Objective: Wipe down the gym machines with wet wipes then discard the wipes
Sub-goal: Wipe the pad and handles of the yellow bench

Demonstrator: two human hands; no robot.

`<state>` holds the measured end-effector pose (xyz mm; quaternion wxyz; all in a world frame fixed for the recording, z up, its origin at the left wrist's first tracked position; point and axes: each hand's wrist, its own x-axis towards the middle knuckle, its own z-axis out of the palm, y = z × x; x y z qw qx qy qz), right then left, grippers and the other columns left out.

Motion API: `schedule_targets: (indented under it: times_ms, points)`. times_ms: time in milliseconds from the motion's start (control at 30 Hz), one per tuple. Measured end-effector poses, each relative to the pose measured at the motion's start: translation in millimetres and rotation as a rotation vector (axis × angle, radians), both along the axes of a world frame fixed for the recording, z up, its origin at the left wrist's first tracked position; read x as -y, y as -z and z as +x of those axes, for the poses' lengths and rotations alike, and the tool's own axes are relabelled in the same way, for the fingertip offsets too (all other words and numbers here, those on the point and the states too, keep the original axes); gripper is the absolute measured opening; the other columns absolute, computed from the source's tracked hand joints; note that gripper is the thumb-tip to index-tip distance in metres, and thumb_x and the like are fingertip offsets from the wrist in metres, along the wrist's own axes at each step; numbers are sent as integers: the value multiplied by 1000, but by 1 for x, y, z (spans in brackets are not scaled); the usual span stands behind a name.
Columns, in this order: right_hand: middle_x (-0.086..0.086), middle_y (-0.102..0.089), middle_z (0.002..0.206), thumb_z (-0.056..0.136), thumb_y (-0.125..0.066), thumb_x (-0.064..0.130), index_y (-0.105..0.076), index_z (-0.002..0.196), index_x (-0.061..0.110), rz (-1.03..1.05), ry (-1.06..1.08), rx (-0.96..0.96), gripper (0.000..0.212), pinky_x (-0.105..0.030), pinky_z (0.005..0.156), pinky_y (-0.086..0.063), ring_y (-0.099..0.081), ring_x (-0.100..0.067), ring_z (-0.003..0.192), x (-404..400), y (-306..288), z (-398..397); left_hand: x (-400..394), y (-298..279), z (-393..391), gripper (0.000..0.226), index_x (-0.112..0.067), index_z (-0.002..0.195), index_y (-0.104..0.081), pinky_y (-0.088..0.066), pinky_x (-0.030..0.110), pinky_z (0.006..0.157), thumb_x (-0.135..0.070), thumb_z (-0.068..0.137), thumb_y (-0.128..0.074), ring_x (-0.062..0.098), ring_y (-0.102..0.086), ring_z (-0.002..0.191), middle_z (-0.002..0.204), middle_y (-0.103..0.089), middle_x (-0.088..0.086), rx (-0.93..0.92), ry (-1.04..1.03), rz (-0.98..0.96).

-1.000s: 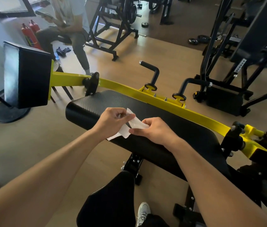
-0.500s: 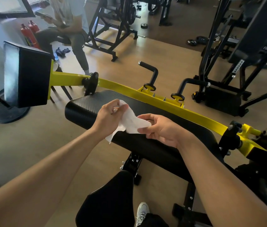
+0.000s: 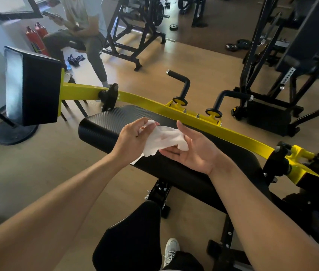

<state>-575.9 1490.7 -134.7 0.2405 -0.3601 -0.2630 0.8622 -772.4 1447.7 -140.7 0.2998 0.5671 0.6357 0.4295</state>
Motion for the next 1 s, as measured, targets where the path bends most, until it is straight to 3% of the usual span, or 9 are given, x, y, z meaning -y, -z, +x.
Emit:
schedule_targets:
  times_ms: [133, 267, 333, 467, 567, 700, 767, 867, 1000]
  points:
    - [-21, -63, 132, 96, -65, 12, -58, 131, 7, 85, 202, 152, 36, -47, 95, -58, -65, -36, 119, -4, 5, -2, -1, 3, -2, 24, -21, 123, -67, -46, 9, 53, -26, 105, -50, 8, -65, 84, 105, -68, 1, -52, -29, 30]
    - [-13, -72, 115, 76, -82, 22, -69, 110, 14, 200, 387, 339, 38, -49, 91, -60, -71, -31, 106, -3, 6, -5, -5, 17, -14, 27, -19, 122, -65, -51, 18, 57, -34, 103, -54, 18, -69, 87, 103, -71, 5, -136, -63, 2]
    - [-4, -75, 104, 75, -83, 23, -73, 98, 20, 291, 522, 387, 25, -45, 88, -61, -72, -26, 102, -6, 5, -8, -5, 22, -17, 27, -20, 122, -66, -49, 22, 60, -34, 100, -59, 12, -65, 75, 89, -69, 1, -183, -87, -10]
    - [9, -73, 90, 88, -78, 35, -74, 93, 23, 826, 671, 717, 13, -24, 69, -59, -70, -12, 85, -17, 4, -10, -11, 22, -29, 26, -22, 121, -66, -36, 20, 55, -35, 100, -60, 6, -50, 59, 67, -52, -12, -271, -149, -35]
    - [12, -69, 85, 92, -73, 37, -75, 93, 18, 1191, 446, 870, 19, -20, 65, -55, -64, -4, 76, -18, 9, -15, -23, 20, -41, 27, -21, 120, -68, -36, 21, 56, -37, 100, -59, 5, -52, 63, 68, -53, -12, -320, -174, -40]
    - [3, -71, 99, 94, -62, 57, -78, 91, 22, 1200, -315, 981, 39, -43, 84, -53, -63, -16, 90, -5, 24, -24, -32, 23, -51, 26, -20, 120, -67, -33, 25, 60, -36, 100, -60, 11, -52, 68, 69, -52, -12, -434, -187, -38]
    - [-2, -73, 95, 97, -52, 61, -79, 94, 17, 1110, -342, 903, 52, -49, 82, -55, -66, -19, 86, -1, 30, -25, -34, 28, -54, 25, -20, 120, -66, -32, 26, 64, -34, 99, -61, 12, -52, 76, 77, -54, -9, -512, -209, -35]
    - [7, -72, 99, 97, -64, 44, -77, 112, 24, 1137, -221, 938, 28, -42, 85, -58, -65, -9, 88, -10, 39, -20, -35, 38, -59, 22, -21, 117, -68, -34, 27, 69, -33, 99, -62, 11, -51, 81, 91, -58, -6, -575, -199, -28]
    - [6, -55, 126, 91, -67, 53, -63, 135, 29, 1191, -474, 1039, 50, -38, 104, -45, -47, -13, 120, -19, 48, -21, -34, 55, -62, 20, -20, 114, -70, -37, 26, 68, -30, 97, -65, 11, -51, 81, 94, -60, -4, -573, -174, -42]
